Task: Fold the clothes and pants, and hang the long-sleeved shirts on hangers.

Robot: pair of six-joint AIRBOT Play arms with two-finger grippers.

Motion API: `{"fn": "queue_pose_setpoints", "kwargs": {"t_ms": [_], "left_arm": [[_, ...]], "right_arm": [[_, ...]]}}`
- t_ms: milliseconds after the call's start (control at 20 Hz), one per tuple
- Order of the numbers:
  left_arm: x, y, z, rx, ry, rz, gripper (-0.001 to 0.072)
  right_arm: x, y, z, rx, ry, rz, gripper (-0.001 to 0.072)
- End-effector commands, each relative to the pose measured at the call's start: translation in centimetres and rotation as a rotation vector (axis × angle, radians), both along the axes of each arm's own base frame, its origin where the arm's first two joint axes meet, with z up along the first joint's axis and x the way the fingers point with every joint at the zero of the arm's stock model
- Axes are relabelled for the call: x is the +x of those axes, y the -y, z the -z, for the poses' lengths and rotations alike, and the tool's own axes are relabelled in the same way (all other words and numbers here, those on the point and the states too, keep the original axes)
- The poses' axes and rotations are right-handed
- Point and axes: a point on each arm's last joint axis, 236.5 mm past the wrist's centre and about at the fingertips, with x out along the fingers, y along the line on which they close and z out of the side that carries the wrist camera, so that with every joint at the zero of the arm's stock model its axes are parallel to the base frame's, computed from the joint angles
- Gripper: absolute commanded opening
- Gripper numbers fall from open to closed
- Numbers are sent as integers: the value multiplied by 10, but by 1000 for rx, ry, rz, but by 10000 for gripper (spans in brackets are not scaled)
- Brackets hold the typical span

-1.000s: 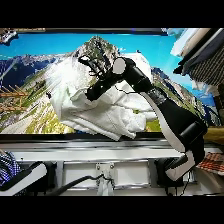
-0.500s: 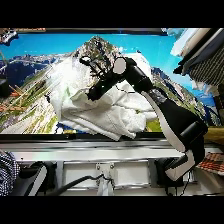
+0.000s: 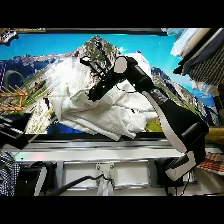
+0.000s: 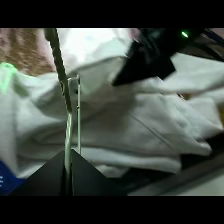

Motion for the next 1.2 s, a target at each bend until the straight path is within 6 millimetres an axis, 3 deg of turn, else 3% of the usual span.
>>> {"fn": "queue_pose_setpoints", "kwargs": {"t_ms": [0, 250, 400, 550, 850, 1150], "left_arm": [[-1, 28, 21, -47, 9, 134, 21], [51, 27, 29, -98, 176, 102, 21], [66, 37, 31, -105, 190, 164, 20], [71, 66, 37, -208, 137, 295, 20], [98, 94, 68, -382, -5, 431, 20], [161, 98, 89, -689, -46, 385, 19]], "right_arm": [[-8, 2, -9, 7, -9, -15, 25], [-28, 13, -22, -15, -36, -66, 25], [-39, 19, -25, -34, -62, -92, 25], [-39, 20, -25, -38, -64, -94, 25], [-24, 21, -21, -52, -9, -59, 25], [-44, 21, -26, -40, -81, -107, 27]]}}
